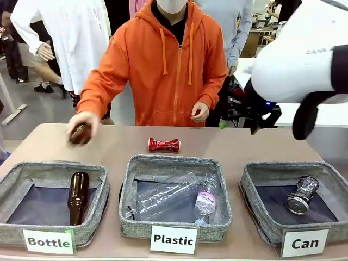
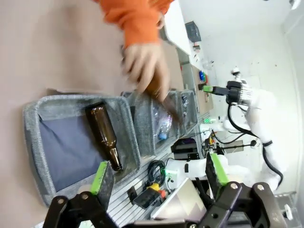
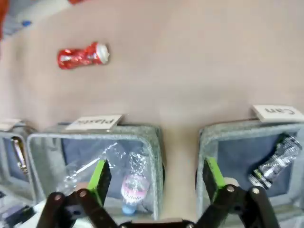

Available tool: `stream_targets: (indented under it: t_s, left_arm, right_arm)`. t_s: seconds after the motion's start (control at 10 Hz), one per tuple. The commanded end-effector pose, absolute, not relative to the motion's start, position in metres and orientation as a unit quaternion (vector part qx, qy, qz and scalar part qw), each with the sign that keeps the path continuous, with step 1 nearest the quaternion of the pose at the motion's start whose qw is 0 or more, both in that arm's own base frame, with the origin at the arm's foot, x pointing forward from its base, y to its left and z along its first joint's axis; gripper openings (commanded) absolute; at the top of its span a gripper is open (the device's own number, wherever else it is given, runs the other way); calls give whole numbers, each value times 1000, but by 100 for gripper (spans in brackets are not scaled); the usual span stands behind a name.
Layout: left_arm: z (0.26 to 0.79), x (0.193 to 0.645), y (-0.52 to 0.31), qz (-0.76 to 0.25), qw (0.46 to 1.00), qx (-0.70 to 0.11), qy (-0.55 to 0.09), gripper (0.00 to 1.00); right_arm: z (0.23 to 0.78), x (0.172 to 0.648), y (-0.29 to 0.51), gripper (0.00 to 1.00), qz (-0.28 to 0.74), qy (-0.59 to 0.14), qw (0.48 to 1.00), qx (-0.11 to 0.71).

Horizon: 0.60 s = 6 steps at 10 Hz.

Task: Sort the can waste into the basket.
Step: Pick up the can waste from the table and place it in the right Fabric basket.

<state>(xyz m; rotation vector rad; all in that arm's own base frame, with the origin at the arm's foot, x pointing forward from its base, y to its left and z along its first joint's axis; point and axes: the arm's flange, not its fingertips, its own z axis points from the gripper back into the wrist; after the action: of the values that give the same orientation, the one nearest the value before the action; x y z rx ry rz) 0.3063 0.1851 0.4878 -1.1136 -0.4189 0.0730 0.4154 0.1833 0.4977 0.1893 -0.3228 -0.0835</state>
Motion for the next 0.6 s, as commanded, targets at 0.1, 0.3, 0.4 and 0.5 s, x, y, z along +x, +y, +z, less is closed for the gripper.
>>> stream_targets:
  t_s: [0.1, 0.3, 0.4, 0.5]
  left_arm:
    - [623, 185, 262, -15, 770, -526, -360, 100]
    - [634, 151, 272, -22, 760, -504, -409, 100]
    - [628, 131, 274, -29, 746, -522, -413, 100]
    - [623, 120, 275, -52, 738, -538, -405, 100]
  right_arm:
    - [492, 461, 241, 100, 8, -124, 991, 55]
    - [474, 494, 269, 100, 26, -108, 991, 73]
    - [462, 509, 285, 100, 22, -106, 991, 73]
    - [453, 521, 302, 100, 9, -120, 990, 72]
